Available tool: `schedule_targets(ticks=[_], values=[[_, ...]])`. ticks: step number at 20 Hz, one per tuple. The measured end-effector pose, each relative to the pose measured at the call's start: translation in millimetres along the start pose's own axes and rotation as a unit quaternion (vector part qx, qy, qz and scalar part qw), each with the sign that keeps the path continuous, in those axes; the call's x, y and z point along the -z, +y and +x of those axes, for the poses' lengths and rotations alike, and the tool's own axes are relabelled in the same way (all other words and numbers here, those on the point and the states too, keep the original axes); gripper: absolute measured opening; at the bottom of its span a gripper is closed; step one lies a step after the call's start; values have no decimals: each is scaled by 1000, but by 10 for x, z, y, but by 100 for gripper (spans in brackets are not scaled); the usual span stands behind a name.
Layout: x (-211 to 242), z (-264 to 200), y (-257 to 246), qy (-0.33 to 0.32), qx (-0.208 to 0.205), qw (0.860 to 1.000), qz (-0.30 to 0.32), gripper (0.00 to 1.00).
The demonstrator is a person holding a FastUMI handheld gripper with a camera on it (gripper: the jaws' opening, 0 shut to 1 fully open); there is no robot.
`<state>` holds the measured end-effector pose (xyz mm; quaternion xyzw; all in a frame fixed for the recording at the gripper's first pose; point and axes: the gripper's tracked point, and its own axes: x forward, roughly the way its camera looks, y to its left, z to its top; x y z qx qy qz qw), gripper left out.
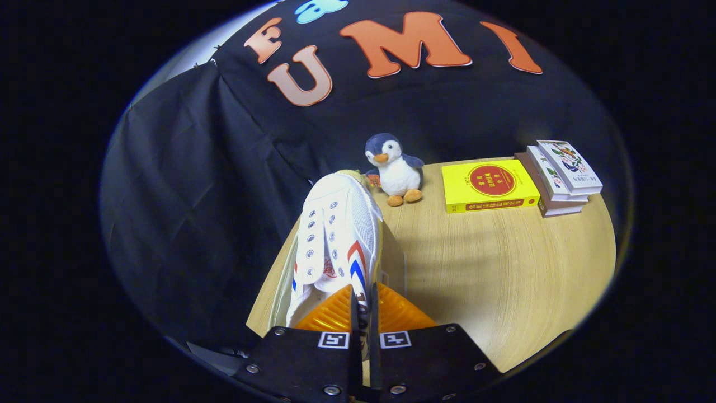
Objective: Open the storage box then place both shoes into the box .Put the left shoe in first, then the right shoe, with the right side of both shoes facing outward in a uniform manner.
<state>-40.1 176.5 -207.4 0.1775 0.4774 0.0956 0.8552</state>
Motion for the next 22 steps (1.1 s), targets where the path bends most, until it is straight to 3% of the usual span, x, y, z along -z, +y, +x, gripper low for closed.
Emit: schedule_targets(ticks=[7,14,16,17,22], values=[[378,410,161,52,57,996,-34,6],[705,694,55,87,117,989,-27,8],[686,751,107,82,106,991,-18,18],[622,730,156,70,100,992,-21,29],[163,372,83,0,107,992,-67,43]])
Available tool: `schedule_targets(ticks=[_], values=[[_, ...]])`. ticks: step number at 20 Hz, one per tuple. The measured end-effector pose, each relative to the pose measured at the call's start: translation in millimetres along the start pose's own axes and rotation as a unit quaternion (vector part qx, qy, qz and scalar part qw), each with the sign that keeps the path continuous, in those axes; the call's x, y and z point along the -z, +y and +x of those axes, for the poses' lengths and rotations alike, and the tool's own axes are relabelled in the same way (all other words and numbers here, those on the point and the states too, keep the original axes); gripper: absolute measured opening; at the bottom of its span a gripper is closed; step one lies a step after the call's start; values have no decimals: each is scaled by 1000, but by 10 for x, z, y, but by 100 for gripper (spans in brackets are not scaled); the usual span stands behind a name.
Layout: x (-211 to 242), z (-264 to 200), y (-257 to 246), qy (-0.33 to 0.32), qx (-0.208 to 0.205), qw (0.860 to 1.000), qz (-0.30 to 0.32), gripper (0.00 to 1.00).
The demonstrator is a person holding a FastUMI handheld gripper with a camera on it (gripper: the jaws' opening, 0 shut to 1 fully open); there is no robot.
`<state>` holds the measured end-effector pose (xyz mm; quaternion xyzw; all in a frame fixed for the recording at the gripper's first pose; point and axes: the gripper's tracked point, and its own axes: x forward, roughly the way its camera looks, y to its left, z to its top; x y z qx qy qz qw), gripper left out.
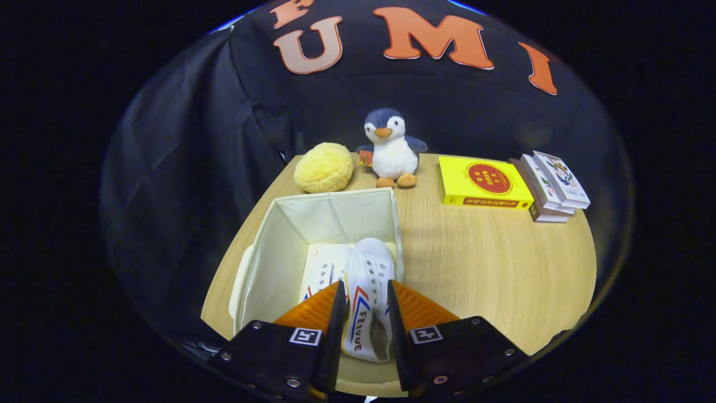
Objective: Open the storage box then place both shoes into the box .Put the left shoe in first, then the right shoe, with the right side of both shoes facing outward in a uniform manner.
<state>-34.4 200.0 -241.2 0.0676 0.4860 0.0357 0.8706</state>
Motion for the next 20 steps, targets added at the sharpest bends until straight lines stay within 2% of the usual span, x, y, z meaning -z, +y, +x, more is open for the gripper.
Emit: schedule_targets(ticks=[3,5,9,15,20], values=[[-344,-283,-196,-59,5,998,-27,57],[-596,-488,-398,-112,24,992,-56,63],[-817,-829,-772,-177,49,980,-83,72],[-1131,-1455,-1295,-274,72,957,-65,76],[-1272,-1862,-1785,-346,115,929,-64,78]])
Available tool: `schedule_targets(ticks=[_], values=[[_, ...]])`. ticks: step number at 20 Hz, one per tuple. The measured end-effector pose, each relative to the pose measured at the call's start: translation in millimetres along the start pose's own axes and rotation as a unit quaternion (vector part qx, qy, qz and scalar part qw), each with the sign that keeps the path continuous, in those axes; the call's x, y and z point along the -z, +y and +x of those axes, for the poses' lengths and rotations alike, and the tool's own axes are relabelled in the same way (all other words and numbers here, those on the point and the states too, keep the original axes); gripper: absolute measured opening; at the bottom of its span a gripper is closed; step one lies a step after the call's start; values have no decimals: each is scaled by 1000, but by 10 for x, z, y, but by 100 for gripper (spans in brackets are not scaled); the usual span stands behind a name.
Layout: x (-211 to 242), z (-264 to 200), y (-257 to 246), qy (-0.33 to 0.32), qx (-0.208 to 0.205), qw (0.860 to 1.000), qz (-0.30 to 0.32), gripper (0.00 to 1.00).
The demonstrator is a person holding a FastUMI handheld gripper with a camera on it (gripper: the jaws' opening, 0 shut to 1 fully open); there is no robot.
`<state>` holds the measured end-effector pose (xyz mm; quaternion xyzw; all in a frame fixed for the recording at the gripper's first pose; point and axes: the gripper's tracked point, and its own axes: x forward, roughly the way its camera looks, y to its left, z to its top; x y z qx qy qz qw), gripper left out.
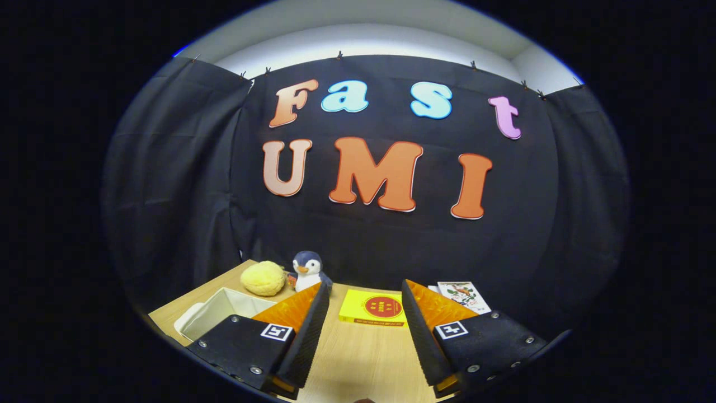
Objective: Open the storage box then place both shoes into the box .Put the left shoe in first, then the right shoe, with the right side of both shoes facing outward in a uniform manner.
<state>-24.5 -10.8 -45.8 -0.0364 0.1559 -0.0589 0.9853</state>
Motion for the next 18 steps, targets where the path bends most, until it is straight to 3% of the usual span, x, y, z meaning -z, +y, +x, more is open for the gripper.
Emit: schedule_targets(ticks=[8,18], values=[[-308,-186,-431,-81,30,996,-3,82],[-810,-247,-454,-154,27,988,15,87]])
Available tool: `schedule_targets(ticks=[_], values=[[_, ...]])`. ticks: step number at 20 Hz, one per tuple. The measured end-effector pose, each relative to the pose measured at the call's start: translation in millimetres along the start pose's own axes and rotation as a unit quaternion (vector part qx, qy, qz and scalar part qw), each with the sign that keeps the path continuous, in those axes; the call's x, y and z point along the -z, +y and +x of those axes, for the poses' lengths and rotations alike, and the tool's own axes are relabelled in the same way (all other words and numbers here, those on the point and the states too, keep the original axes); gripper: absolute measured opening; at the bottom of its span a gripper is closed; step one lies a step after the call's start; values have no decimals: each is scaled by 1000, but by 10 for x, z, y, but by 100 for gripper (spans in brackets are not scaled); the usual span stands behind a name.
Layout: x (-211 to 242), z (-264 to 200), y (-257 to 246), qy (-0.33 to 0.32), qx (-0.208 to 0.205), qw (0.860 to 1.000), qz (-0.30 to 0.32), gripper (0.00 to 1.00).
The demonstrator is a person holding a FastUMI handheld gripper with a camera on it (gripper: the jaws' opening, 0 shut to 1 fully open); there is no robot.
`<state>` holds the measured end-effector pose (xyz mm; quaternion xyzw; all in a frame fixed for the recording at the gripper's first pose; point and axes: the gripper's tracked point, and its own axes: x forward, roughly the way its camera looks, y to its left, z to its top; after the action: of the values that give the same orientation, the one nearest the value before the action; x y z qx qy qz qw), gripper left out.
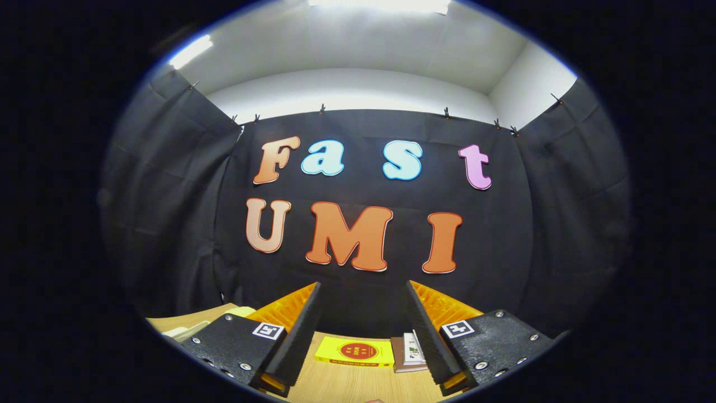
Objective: Open the storage box then place both shoes into the box .Put the left shoe in first, then the right shoe, with the right side of both shoes facing outward in a uniform manner.
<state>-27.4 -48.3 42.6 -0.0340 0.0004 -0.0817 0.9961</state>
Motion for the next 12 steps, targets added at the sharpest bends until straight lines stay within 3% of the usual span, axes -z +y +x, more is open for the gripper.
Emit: schedule_targets(ticks=[8,12], values=[[-180,106,61,-22,-6,1000,-1,88],[-105,154,98,-9,-7,1000,-4,94]])
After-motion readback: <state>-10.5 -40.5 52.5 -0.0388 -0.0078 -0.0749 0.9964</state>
